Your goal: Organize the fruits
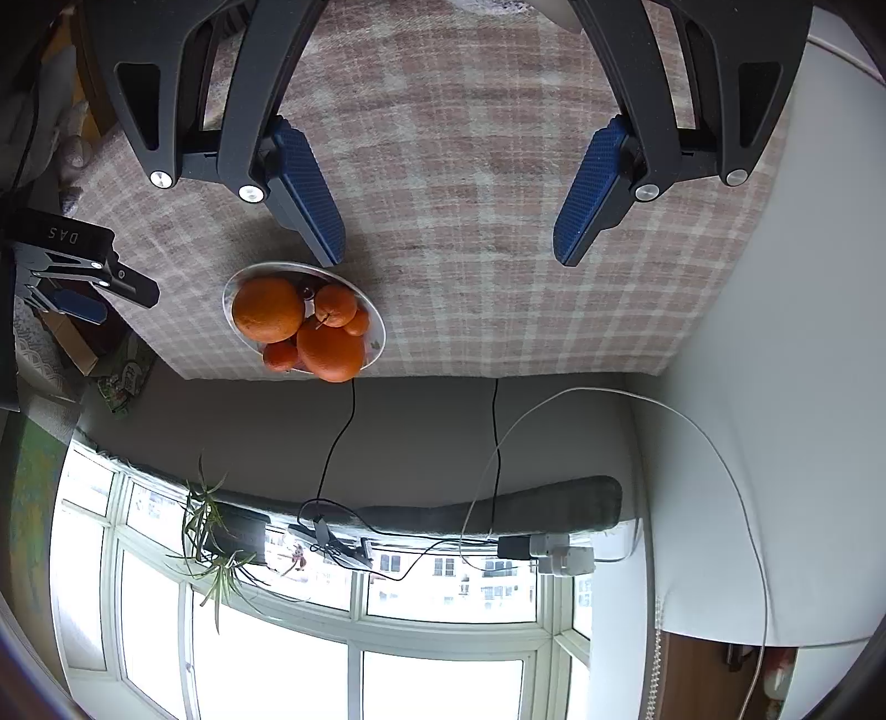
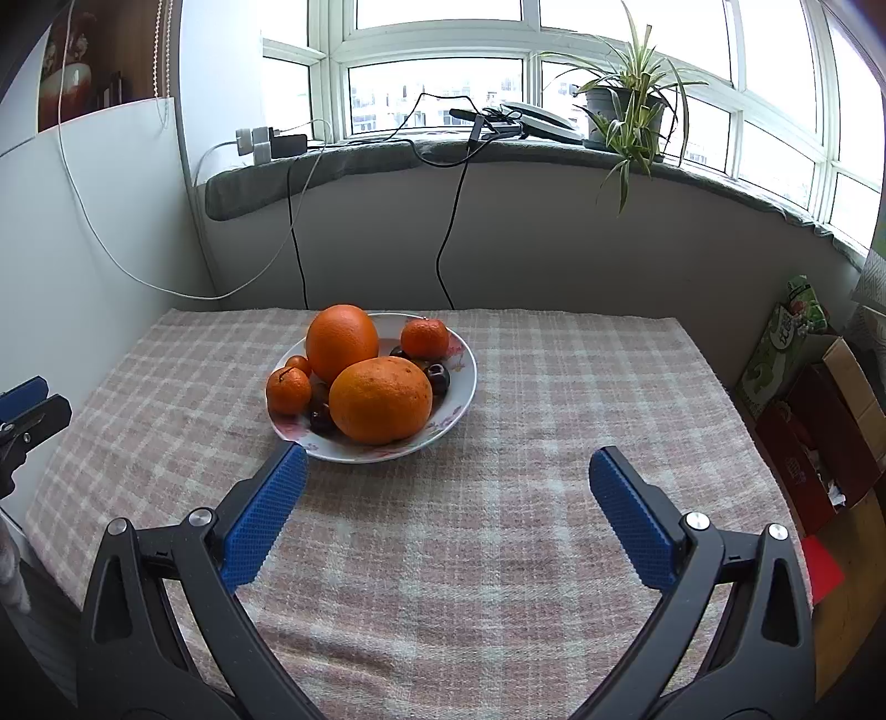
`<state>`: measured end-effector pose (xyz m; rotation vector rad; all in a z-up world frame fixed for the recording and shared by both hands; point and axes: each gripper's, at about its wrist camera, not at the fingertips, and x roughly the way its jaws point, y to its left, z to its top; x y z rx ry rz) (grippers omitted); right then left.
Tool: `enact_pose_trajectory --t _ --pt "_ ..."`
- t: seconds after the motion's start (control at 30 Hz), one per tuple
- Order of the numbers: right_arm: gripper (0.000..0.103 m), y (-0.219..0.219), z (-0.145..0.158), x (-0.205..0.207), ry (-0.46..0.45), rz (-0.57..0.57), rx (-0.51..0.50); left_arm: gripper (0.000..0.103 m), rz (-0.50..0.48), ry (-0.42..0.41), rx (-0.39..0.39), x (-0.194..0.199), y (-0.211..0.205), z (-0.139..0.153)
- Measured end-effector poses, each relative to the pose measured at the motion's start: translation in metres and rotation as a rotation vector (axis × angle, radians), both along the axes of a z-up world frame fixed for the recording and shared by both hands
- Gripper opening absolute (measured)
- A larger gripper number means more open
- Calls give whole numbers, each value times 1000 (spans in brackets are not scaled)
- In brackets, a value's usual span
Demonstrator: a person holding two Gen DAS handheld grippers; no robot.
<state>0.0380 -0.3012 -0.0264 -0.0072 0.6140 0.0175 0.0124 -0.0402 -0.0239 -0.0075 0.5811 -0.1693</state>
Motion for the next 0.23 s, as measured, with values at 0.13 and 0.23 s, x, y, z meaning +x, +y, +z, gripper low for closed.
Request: enact_pose_trajectory --t 0.13,0.23 --pt "103 0 -1 0 1 1 1 78 -4 -2 4 1 -1 -1" --pt "103 0 -3 1 5 2 0 78 -2 4 3 2 -1 -2"
